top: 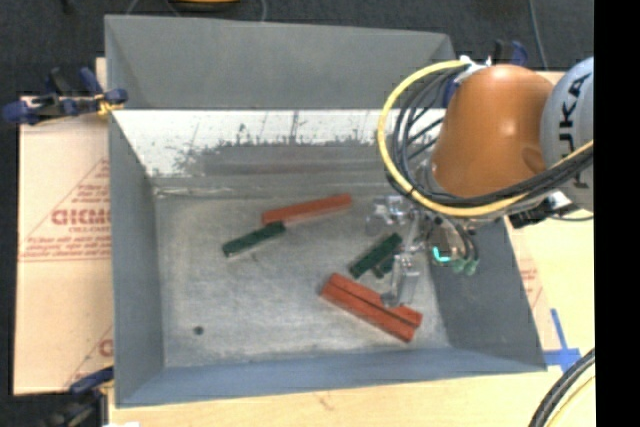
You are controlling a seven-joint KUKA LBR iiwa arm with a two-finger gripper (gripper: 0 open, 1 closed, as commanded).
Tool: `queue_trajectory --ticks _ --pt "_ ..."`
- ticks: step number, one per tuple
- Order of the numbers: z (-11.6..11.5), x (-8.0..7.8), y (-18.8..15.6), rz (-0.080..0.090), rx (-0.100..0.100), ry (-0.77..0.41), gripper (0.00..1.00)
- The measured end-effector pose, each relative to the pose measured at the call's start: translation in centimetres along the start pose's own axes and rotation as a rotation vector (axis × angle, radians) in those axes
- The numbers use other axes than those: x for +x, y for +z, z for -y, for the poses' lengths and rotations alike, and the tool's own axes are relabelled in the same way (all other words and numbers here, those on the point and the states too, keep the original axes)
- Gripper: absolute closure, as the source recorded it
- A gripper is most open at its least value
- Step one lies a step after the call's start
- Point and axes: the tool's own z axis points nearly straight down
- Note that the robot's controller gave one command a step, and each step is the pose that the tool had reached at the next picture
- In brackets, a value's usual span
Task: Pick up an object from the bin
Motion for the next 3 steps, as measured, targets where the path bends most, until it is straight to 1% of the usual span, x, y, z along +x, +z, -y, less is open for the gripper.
queue_trajectory --ticks 1,2,3 --pt "4.67 -6.47 13.98 0.006 0.002 -0.153 0.00" --pt "4.78 -6.71 13.71 0.012 0.003 -0.150 0.00" --pt "4.88 -6.91 13.54 0.013 0.003 -0.149 0.00"
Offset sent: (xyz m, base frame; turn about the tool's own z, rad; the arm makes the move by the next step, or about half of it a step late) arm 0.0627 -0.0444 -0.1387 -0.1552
